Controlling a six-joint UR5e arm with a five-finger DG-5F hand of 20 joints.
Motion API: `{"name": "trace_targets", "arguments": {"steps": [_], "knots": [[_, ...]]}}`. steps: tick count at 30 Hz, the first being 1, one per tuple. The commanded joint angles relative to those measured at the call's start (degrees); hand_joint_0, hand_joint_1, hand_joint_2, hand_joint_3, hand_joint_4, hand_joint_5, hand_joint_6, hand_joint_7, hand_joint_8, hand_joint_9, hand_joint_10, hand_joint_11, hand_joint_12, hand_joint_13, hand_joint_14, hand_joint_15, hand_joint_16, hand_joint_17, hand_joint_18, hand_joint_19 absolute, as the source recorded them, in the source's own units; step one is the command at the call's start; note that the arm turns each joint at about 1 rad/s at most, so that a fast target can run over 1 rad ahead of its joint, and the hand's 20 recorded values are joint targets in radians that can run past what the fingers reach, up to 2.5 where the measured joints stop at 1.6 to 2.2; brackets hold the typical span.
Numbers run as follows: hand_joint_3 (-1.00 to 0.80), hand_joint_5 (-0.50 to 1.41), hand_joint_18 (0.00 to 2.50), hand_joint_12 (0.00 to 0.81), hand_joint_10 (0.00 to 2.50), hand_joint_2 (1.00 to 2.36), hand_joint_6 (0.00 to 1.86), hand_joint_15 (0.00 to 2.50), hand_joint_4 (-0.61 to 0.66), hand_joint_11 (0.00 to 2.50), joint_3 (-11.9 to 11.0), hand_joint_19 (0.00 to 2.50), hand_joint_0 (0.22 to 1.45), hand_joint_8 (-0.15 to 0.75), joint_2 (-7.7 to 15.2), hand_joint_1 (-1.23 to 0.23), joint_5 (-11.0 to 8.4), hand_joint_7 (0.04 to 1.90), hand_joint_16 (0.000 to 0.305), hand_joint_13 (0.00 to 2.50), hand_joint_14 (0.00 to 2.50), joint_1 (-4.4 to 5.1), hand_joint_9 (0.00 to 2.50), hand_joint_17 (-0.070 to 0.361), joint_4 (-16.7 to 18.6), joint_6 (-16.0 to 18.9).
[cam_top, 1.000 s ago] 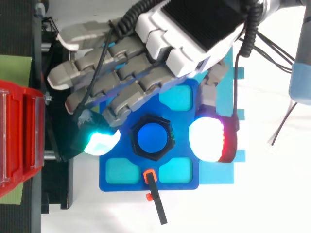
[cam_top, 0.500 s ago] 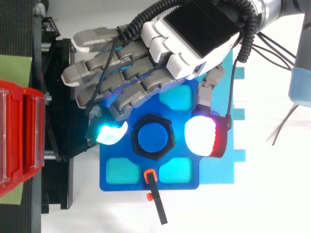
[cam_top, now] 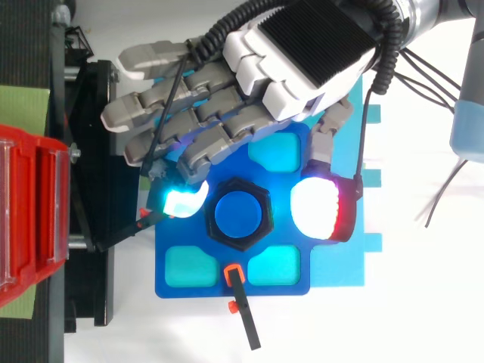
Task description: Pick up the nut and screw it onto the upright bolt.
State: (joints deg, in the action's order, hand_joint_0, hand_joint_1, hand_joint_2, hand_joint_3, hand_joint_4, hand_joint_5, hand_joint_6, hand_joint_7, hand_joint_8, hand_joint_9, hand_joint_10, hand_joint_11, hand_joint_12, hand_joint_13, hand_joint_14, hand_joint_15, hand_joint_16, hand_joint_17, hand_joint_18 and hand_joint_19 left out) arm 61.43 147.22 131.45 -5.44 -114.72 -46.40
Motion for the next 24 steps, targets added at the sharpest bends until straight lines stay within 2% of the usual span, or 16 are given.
{"name": "trace_targets", "arguments": {"steps": [1,9,15,24], "knots": [[-0.5,-0.14,0.0,0.325,0.0,1.0,0.5,0.0,0.24,0.0,0.0,0.0,0.45,0.245,0.08,0.01,0.04,1.09,0.041,0.02,0.0,-0.01,0.33,0.092,0.19,0.0],[-0.5,-0.12,0.0,0.319,0.0,1.0,0.5,0.0,0.23,0.0,0.0,0.0,0.46,0.261,-0.01,-0.05,0.39,1.22,0.039,0.13,0.0,-0.54,0.43,0.087,1.16,0.0],[-0.5,-0.11,0.0,0.314,0.0,1.0,0.5,0.0,0.24,0.0,0.0,0.0,0.46,0.265,-0.01,-0.07,1.97,1.28,0.038,0.16,0.0,-1.51,0.46,0.085,2.83,0.08],[-0.5,-0.07,0.0,0.31,0.0,1.0,0.52,0.0,0.24,0.0,-0.26,0.0,0.46,0.28,-0.01,-0.09,2.58,1.35,0.036,0.22,0.0,-2.39,0.56,0.081,3.09,0.08]]}}
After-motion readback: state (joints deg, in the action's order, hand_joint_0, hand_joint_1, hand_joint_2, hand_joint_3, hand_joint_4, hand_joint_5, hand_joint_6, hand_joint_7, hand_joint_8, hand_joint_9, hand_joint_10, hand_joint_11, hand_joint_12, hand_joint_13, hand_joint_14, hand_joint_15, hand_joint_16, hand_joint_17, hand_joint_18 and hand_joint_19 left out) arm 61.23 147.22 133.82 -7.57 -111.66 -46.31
